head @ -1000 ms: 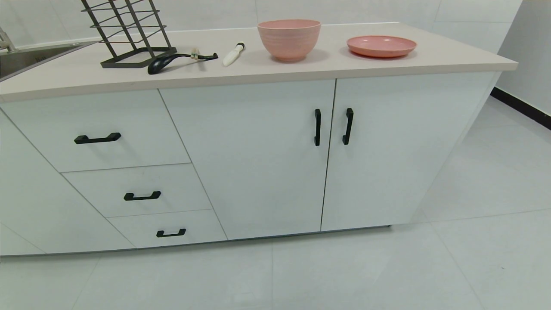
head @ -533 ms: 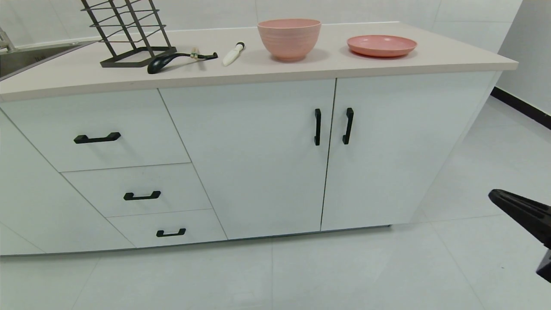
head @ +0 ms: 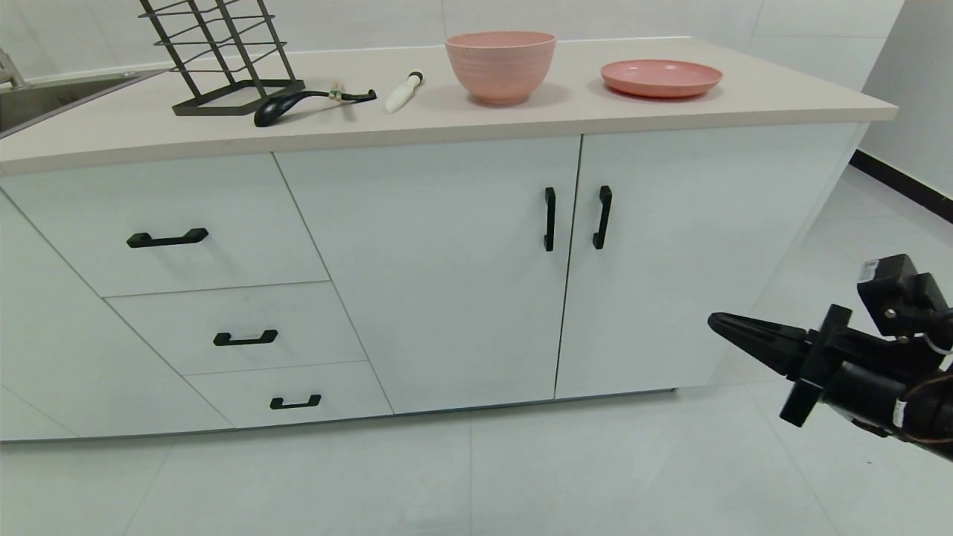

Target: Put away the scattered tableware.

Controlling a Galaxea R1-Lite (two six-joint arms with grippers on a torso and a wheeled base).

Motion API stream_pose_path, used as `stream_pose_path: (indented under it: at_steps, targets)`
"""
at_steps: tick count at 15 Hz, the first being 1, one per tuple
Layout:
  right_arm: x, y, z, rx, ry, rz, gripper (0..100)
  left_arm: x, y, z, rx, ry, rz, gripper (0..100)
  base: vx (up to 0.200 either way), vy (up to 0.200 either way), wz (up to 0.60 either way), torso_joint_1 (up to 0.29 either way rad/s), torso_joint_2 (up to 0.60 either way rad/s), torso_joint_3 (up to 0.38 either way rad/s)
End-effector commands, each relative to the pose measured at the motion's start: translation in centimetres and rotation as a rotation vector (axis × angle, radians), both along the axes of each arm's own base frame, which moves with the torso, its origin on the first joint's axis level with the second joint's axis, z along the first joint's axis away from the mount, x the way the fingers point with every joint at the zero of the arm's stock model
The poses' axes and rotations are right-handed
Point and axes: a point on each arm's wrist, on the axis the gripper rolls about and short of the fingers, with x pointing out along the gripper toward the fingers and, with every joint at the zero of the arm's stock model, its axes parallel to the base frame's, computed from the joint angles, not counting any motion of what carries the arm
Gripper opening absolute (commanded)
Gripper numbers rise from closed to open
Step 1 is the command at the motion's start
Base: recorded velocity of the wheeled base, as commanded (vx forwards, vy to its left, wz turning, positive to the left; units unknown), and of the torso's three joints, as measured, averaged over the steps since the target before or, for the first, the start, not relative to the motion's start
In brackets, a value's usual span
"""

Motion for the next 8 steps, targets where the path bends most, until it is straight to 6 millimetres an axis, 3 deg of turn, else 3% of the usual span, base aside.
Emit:
stream_pose_path:
  at_steps: [1,3,4,6,8]
  targets:
    - [2.0,0.8,-1.2,-0.015,0.045,0.012,0,-0.1,0.0,0.7,0.014,-0.068,0.0,100,0.0,0.0,0.0,0.0,0.0,0.0]
    - [3.8,1.7,-0.2,0.002,-0.011,0.025,0,-0.4,0.0,2.2,0.019,-0.214,-0.006,100,0.0,0.0,0.0,0.0,0.0,0.0]
    - [5.1,2.1,0.3,0.009,-0.036,0.025,0,-0.8,-0.3,3.1,0.04,-0.307,-0.117,100,0.0,0.0,0.0,0.0,0.0,0.0]
    - [5.9,2.6,-0.2,0.007,-0.028,0.035,0,-0.9,-0.7,4.4,0.041,-0.304,-0.341,100,0.0,0.0,0.0,0.0,0.0,0.0]
    - [6.7,3.8,0.4,0.017,-0.063,0.064,0,-0.1,-0.7,9.4,0.036,-0.27,-0.414,100,0.0,0.0,0.0,0.0,0.0,0.0]
